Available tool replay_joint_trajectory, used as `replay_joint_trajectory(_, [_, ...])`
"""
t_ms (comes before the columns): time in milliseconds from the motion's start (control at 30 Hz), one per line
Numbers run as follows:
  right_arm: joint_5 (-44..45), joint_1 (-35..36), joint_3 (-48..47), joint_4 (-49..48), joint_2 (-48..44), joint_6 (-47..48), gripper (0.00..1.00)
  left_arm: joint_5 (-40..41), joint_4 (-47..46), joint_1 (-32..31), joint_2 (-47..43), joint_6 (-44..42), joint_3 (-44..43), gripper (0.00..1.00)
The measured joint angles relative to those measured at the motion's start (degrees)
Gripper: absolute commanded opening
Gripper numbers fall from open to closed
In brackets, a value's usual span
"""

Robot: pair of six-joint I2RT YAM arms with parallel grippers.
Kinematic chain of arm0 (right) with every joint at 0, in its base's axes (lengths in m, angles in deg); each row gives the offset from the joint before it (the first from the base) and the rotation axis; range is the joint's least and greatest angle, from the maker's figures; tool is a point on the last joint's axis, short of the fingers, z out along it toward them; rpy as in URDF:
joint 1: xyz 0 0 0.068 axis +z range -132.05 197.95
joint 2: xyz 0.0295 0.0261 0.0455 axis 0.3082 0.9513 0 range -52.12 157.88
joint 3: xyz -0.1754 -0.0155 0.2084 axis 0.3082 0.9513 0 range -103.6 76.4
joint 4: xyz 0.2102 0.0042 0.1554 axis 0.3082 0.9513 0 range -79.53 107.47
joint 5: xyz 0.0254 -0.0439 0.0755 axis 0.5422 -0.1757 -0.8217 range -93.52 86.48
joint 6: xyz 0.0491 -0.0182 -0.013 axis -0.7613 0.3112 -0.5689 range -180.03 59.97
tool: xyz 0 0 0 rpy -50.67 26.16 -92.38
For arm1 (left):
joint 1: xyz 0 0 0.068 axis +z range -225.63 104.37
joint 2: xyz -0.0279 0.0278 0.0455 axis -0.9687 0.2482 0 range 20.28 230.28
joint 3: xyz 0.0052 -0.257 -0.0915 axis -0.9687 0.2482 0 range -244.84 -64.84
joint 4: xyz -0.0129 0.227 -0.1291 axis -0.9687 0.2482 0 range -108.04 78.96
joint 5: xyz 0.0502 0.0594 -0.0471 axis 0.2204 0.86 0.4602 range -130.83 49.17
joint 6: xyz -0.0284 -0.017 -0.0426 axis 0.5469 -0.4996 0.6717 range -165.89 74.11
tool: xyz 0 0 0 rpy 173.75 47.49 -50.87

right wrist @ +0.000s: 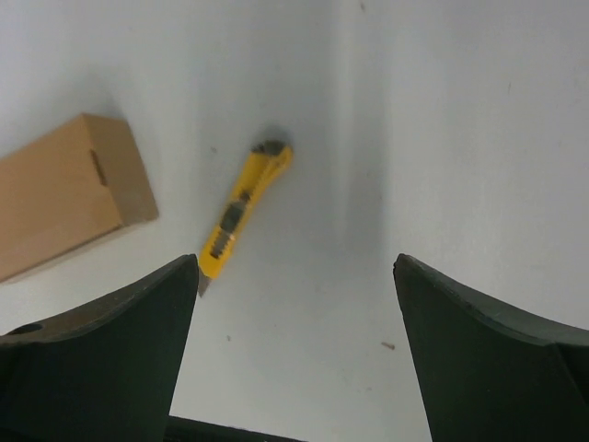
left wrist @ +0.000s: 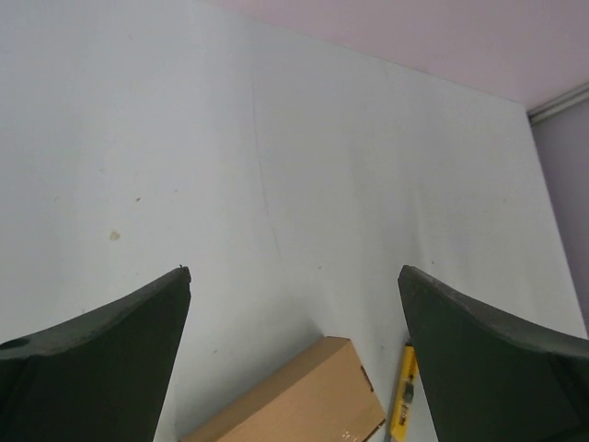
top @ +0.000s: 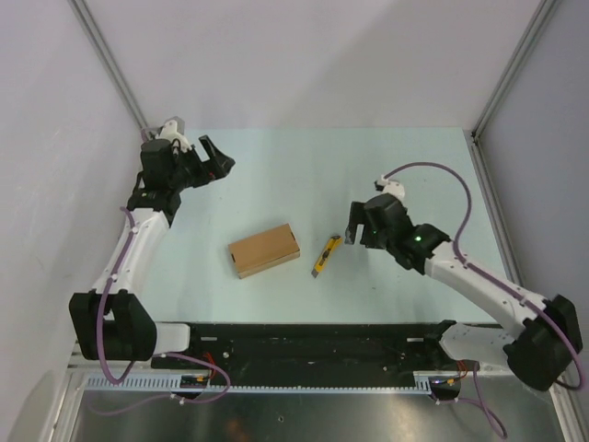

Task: Unpack the express box

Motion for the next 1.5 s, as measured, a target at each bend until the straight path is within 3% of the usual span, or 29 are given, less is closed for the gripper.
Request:
replay_joint_trajectory(200, [5.66, 5.11, 0.0, 3.21, 7.3, -5.55, 0.88, -4.9, -2.45, 0.02, 0.26, -0.63, -0.42, 1.0])
replay_joint_trajectory(367, [6.67, 7.23, -0.33, 0.39, 14.29, -7.54, 0.75, -7.34, -2.97, 0.0, 0.2, -1.2, -0.42, 0.99])
replay_joint_trajectory(633, [9.77, 9.94, -9.09, 0.76, 28.04, -10.6, 0.75, -4.76, -3.8, -0.09, -4.09, 5.57, 4.81, 0.99])
replay_joint_trajectory(767, [11.96, 11.85, -13.49, 1.33, 31.3, -12.24, 0.61, -4.22, -3.82, -0.09, -4.94, 8.02, 6.69, 0.99])
replay_joint_trajectory(1500, [14.56, 11.93, -17.86, 5.46, 43.01, -20.15, 0.59, -3.78, -3.8, -0.2, -4.96, 9.38, 8.83, 0.99])
